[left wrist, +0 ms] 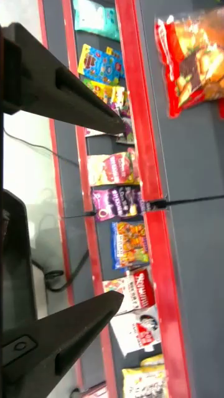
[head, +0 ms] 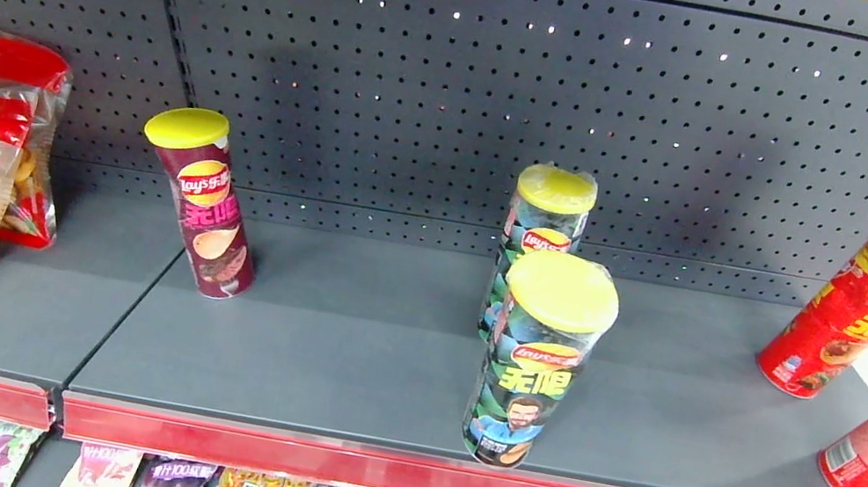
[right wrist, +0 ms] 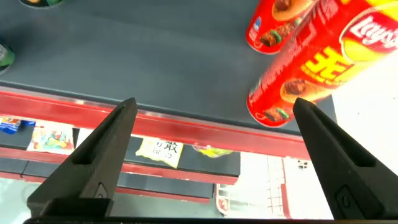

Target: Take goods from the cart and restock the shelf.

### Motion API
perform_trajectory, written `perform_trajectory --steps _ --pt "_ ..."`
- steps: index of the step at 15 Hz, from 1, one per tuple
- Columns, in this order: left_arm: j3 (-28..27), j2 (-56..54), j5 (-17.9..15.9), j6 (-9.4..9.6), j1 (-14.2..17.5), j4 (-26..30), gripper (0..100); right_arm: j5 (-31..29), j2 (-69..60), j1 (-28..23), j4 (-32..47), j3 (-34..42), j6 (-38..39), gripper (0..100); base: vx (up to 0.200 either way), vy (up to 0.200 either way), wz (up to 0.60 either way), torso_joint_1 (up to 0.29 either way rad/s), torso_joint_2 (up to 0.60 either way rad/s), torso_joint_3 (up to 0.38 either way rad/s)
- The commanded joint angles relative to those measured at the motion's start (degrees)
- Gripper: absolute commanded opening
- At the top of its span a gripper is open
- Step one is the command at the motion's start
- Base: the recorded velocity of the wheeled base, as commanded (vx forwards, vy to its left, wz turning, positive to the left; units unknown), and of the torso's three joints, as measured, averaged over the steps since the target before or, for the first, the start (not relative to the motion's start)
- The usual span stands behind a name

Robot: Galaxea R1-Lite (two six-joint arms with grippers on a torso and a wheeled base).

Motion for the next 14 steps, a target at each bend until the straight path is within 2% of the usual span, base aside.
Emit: perform_trajectory --steps 1,5,11,14 --pt "0.1 -1.8 0.1 0.31 0.2 0.0 100 0.0 -0.3 -1.0 -0.1 0.2 -0.1 100 0.000 0.000 0.00 0.000 0.00 0.000" --pt "0.5 -2.5 0.0 1.19 0.2 -0.1 100 0.0 -0.3 -1.9 0.0 0.3 -0.7 100 0.000 0.000 0.00 0.000 0.00 0.000" --pt "0.7 -3.3 0.0 1.71 0.2 0.0 100 0.1 -0.4 -1.8 -0.1 0.9 -1.1 100 -0.200 0.000 0.00 0.003 0.00 0.001" --pt "0.7 -4.1 0.1 2.68 0.2 -0.3 100 0.3 -1.2 -1.7 -0.1 1.6 -1.5 100 0.000 0.000 0.00 0.000 0.00 0.000"
